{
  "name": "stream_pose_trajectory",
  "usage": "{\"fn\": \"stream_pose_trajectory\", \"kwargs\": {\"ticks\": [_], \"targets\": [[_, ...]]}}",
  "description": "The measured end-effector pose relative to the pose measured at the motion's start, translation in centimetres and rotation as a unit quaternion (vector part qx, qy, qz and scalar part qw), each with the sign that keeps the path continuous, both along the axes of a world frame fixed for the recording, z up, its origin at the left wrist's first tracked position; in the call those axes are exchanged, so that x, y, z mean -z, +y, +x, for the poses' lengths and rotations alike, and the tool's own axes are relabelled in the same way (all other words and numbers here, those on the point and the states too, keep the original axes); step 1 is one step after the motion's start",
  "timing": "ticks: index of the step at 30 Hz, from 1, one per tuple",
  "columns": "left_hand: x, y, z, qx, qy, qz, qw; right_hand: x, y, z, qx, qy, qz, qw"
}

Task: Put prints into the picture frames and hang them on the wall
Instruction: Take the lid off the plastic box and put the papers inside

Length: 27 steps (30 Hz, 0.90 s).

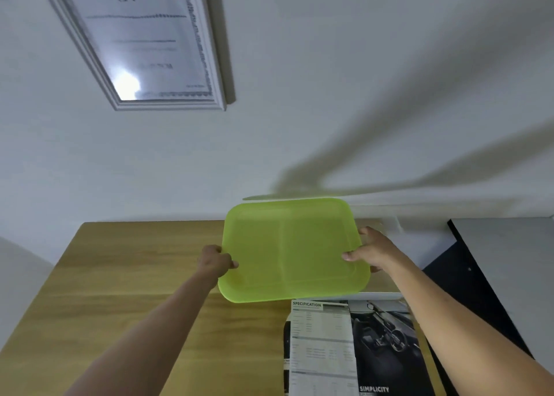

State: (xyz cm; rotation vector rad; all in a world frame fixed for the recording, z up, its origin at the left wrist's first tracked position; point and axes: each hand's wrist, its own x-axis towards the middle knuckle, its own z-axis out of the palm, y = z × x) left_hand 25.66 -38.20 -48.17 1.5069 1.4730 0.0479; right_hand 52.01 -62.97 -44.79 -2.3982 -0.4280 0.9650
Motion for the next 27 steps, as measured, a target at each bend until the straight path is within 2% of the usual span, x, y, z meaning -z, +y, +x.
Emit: {"fn": "stream_pose_trajectory", "kwargs": {"ticks": [5,13,20,27], "targets": [[-1.3,4.8,-8.2,-0.038,-0.003,0.006,0.999,0.0,6.9,-7.6,-0.066,-0.007,0.005,0.998],[0.1,11.3,-17.8,-0.066,0.022,0.008,0.998,4.0,15.4,-18.2,-0.175,-0.087,-0.059,0.979],[3.7,14.0,-19.9,-0.031,0.049,-0.001,0.998,8.3,16.9,-22.1,-0.114,-0.075,-0.076,0.988],[6.8,13.9,-20.2,0.019,0.138,0.033,0.990,10.1,17.2,-23.6,-0.099,-0.100,-0.086,0.986]]}}
